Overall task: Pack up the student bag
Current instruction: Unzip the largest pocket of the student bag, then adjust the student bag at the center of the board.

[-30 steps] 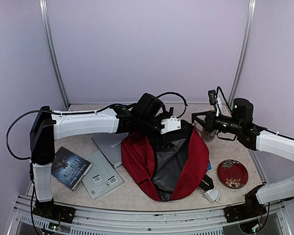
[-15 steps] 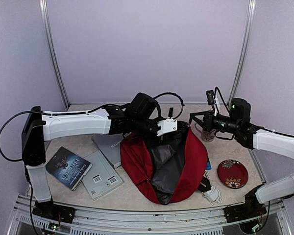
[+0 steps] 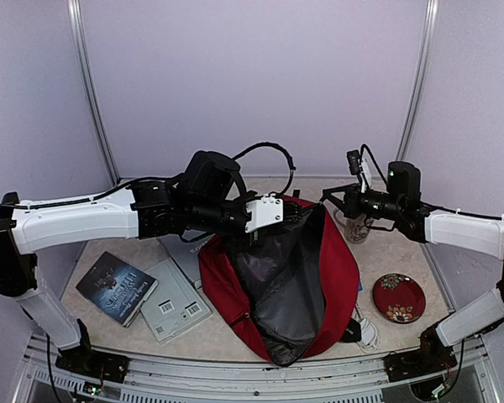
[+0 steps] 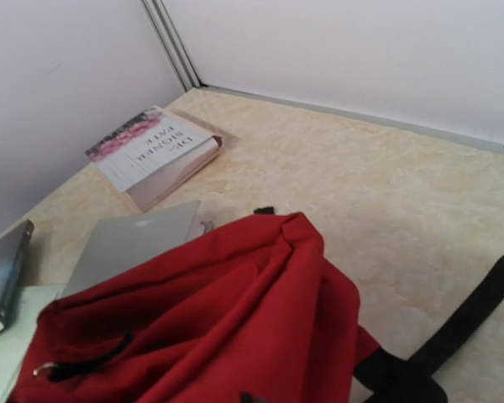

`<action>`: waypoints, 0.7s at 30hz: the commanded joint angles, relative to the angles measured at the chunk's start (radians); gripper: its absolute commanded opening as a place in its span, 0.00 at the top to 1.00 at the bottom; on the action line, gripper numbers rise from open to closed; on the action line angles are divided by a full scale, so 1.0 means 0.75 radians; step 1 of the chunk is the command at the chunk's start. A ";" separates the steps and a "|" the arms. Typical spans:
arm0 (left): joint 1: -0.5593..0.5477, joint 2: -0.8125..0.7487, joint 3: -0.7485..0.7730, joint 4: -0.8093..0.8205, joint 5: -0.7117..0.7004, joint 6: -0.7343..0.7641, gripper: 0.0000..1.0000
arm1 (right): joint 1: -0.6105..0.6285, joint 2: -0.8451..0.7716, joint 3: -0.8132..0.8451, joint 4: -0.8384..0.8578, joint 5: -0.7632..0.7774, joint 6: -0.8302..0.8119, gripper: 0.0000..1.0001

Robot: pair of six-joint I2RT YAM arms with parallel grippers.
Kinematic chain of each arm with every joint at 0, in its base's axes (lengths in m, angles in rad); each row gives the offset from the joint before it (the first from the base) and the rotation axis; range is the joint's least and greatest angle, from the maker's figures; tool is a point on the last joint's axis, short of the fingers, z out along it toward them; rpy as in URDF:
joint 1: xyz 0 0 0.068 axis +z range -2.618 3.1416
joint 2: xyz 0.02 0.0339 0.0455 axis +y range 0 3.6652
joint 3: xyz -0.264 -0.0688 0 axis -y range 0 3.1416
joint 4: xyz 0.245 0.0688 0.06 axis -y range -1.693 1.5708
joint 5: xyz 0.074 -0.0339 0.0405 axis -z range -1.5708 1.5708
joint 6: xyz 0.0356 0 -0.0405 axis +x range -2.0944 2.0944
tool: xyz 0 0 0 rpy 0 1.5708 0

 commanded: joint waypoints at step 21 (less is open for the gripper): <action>0.020 0.198 0.162 0.067 -0.068 -0.348 1.00 | 0.385 -0.472 -0.141 -0.791 0.752 0.208 0.00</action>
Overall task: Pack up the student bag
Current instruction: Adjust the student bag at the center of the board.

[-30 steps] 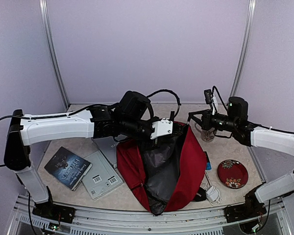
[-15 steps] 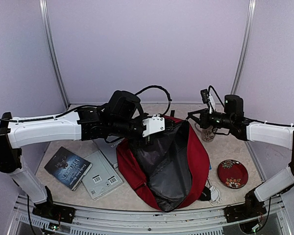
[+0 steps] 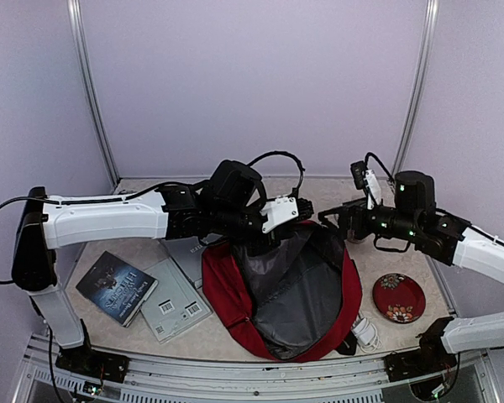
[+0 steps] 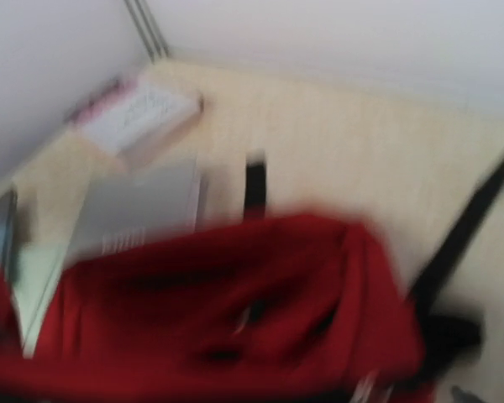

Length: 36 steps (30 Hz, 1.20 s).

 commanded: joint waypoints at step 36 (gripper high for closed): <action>0.065 0.029 0.238 0.592 -0.610 0.206 1.00 | 0.187 -0.201 -0.563 0.495 0.531 0.485 1.00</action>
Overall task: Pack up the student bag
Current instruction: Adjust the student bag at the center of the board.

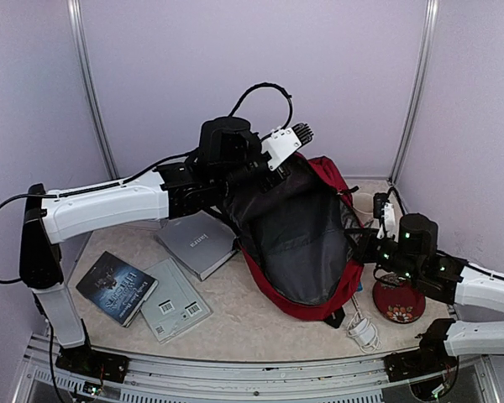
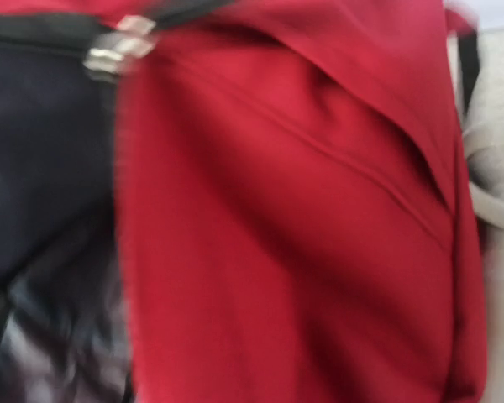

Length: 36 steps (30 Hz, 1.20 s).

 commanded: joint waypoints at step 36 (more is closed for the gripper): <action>0.253 0.431 0.100 -0.178 0.421 -0.454 0.17 | -0.107 0.401 0.478 -0.284 -0.681 -0.424 0.37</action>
